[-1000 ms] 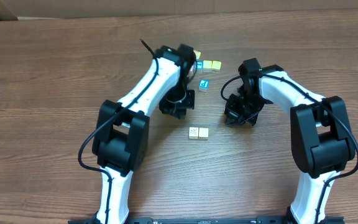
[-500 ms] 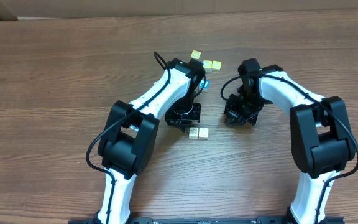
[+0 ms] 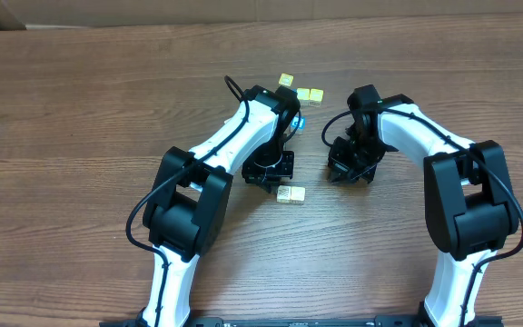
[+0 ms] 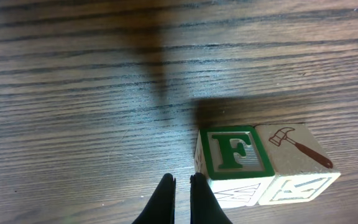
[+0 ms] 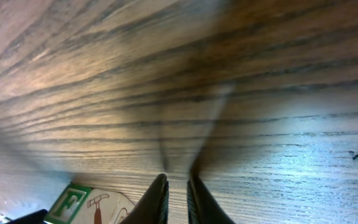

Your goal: Flip 5 blocks

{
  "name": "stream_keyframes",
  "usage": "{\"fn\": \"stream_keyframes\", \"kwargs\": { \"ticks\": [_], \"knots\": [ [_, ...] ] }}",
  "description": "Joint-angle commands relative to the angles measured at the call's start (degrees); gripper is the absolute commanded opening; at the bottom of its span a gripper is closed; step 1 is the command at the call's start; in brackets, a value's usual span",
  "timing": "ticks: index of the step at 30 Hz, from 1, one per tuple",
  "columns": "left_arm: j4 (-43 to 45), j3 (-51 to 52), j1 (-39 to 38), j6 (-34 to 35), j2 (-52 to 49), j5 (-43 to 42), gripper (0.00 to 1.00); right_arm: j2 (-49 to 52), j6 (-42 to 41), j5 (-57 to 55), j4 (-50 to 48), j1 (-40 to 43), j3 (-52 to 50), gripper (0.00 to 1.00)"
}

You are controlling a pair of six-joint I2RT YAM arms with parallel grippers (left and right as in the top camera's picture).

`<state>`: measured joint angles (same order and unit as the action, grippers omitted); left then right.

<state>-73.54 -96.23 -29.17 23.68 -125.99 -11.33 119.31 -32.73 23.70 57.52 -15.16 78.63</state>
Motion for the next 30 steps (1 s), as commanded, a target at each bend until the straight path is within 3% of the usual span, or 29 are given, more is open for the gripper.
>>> {"fn": "stream_keyframes", "kwargs": {
  "ticks": [1,6,12,17,19,21,25,26,30],
  "knots": [
    [-0.6,-1.2,1.2,0.8,0.9,-0.5,0.04,0.8,1.6,-4.8,0.0,-0.3,-0.5,0.19],
    [-1.9,-6.2,5.8,0.5,5.2,0.4,0.04,0.8,2.8,-6.9,4.6,-0.3,6.3,0.32],
    [-3.0,-10.1,15.6,0.5,14.2,3.2,0.04,0.8,2.8,-16.4,13.2,-2.1,23.1,0.43],
    [-4.3,-10.1,25.7,0.5,19.0,3.2,0.1,0.8,2.7,-21.3,11.3,-6.0,31.2,0.55],
    [-5.7,-10.1,30.5,0.5,19.3,4.3,0.19,0.9,2.7,-21.4,8.7,-8.3,31.1,0.56],
    [-6.6,-9.9,33.7,0.6,19.1,5.4,0.5,1.3,2.4,-22.6,7.1,-10.3,30.8,0.59],
    [-8.1,-9.9,38.1,0.6,18.5,5.6,0.81,2.3,0.9,-31.8,3.5,-14.4,29.8,0.6],
    [-8.1,-9.9,38.7,0.6,18.4,5.6,1.0,2.7,0.5,-34.5,2.3,-15.3,29.3,0.6],
    [-8.1,-9.9,39.9,0.6,18.4,5.6,1.0,4.2,0.5,-38.0,-1.7,-17.3,28.8,0.6]
  ]
}}
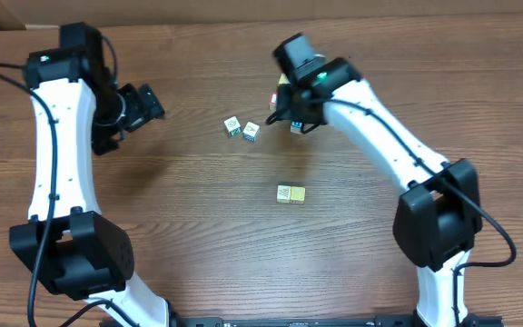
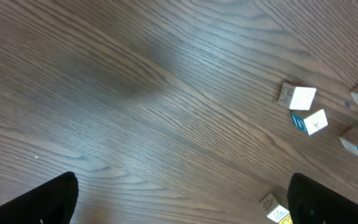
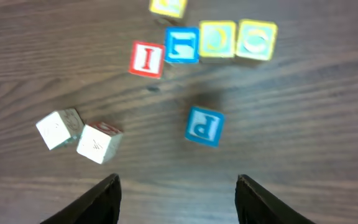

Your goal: Flip 5 blocks

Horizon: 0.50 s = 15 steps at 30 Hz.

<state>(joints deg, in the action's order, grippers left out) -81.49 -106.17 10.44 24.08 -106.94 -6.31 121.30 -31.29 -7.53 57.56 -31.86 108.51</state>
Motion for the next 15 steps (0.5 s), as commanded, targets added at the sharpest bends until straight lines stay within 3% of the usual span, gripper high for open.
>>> {"fn": "stream_keyframes", "kwargs": {
  "ticks": [1,5,15],
  "knots": [
    [-0.1,0.0,0.3,0.2,-0.6,0.6,1.0,2.6,-1.7,-6.8,-2.6,-0.6,-1.4,0.59],
    [-0.1,0.0,0.3,0.2,-0.6,0.5,1.0,4.4,-6.4,-6.5,-3.8,0.0,-1.4,0.59],
    [-0.1,0.0,0.3,0.2,-0.6,0.5,1.0,9.5,-6.4,-3.5,-6.7,0.9,-1.4,0.59]
  ]
}}
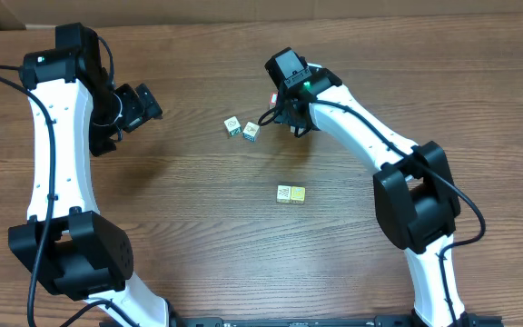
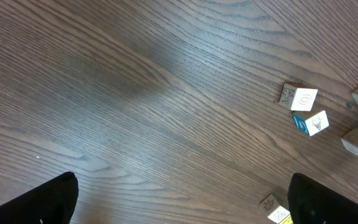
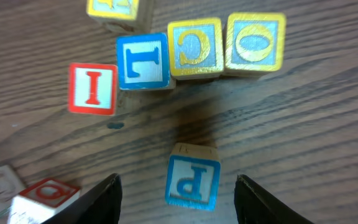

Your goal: Flip 5 blocks

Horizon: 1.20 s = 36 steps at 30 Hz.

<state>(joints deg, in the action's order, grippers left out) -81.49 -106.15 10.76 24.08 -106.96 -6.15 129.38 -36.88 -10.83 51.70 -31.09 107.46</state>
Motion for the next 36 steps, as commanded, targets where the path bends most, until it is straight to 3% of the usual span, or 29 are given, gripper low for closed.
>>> {"fn": "stream_keyframes", "kwargs": {
  "ticks": [1,9,13,36],
  "knots": [
    [-0.1,0.0,0.0,0.2,-0.6,0.4,1.0,1.6,-0.9,-0.3,-1.1,0.1,-0.3,0.59],
    [-0.1,0.0,0.0,0.2,-0.6,0.4,1.0,2.9,-0.9,-0.3,-2.0,0.5,-0.4,0.58],
    [-0.1,0.0,0.0,0.2,-0.6,0.4,1.0,2.9,-0.9,-0.2,-1.3,0.5,-0.4,0.52],
    [-0.1,0.0,0.0,0.2,-0.6,0.4,1.0,2.9,-0.9,-0.3,-1.1,0.8,-2.3,0.49]
  ]
}}
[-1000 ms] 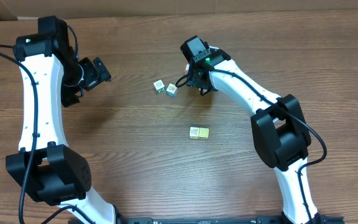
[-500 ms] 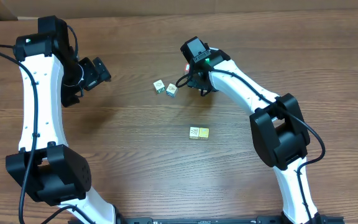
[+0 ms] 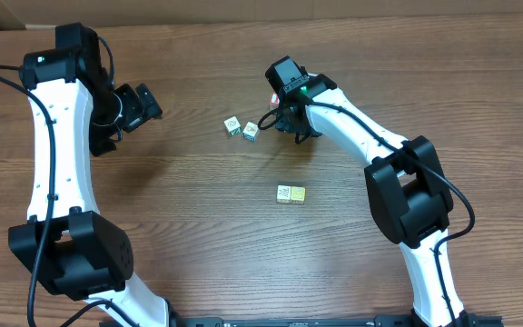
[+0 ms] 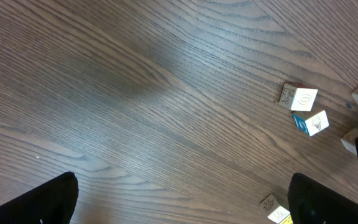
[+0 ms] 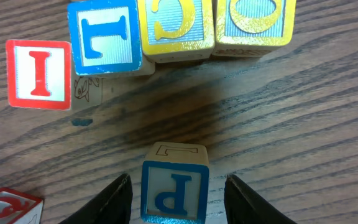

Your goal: Flip 5 blocks

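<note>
A blue P block (image 5: 174, 190) stands on the table between the fingers of my right gripper (image 5: 178, 194), which is open with a gap on each side of the block. Beyond it lie a red I block (image 5: 39, 73), a blue block (image 5: 104, 40) and two yellow blocks, C (image 5: 174, 28) and O (image 5: 253, 22). In the overhead view the right gripper (image 3: 295, 123) sits over that cluster and hides most of it. My left gripper (image 3: 139, 106) is far to the left, wide open and holding nothing (image 4: 182, 202).
Two loose blocks (image 3: 231, 126) (image 3: 251, 132) lie just left of the right gripper. A joined pair of blocks (image 3: 291, 193) rests at the table's middle. A red-and-white block corner (image 5: 5, 208) shows at the lower left of the right wrist view.
My right gripper has come closer down over the blue P block, and its open fingers now flank it. The left arm and the blocks have not moved.
Both grippers were shut and low at the table's middle, beside the F and hammer pair. Then the left arm stood far left, open, and the right gripper was open high above the back cluster. The right gripper then neared the P block and now straddles it.
</note>
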{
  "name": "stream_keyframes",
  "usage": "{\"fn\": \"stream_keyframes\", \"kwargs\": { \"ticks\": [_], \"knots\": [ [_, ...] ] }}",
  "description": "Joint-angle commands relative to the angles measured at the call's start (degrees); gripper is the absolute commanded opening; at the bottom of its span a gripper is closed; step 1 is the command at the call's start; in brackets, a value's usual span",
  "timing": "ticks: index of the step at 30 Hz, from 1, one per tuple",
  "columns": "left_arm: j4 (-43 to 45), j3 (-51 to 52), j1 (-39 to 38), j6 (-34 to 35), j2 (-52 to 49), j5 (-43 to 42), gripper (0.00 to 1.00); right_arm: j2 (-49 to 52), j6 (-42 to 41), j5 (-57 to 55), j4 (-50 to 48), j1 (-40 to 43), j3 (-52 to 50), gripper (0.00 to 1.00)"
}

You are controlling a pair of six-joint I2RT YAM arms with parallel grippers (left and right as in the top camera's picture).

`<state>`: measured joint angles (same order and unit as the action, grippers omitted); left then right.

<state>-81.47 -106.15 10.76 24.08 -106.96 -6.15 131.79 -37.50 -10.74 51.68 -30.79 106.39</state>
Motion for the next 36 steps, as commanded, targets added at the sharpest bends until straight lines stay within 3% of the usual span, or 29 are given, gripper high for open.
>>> {"fn": "stream_keyframes", "kwargs": {
  "ticks": [1,5,10,18,31,36],
  "knots": [
    [-0.1,0.0,0.0,0.2,-0.6,0.4,1.0,0.5,-0.3,-0.3,-1.4,0.4,-1.3,0.49],
    [-0.1,0.0,0.0,0.2,-0.6,0.4,1.0,0.5,-0.3,-0.3,-1.9,0.4,-1.4,0.45],
    [-0.1,0.0,0.0,0.2,-0.6,0.4,1.0,0.4,-0.3,-0.1,-1.5,0.4,-1.3,0.31],
    [-0.1,0.0,0.0,0.2,-0.6,0.4,1.0,-2.9,0.0,-0.1,3.9,0.7,0.5,0.28],
    [-0.1,0.0,0.0,0.2,-0.6,0.4,1.0,-9.0,0.0,4.6,22.6,1.3,0.5,0.24],
    [-0.1,0.0,0.0,0.2,-0.6,0.4,1.0,-9.1,4.8,7.5,28.4,1.3,0.5,0.24]
  ]
}}
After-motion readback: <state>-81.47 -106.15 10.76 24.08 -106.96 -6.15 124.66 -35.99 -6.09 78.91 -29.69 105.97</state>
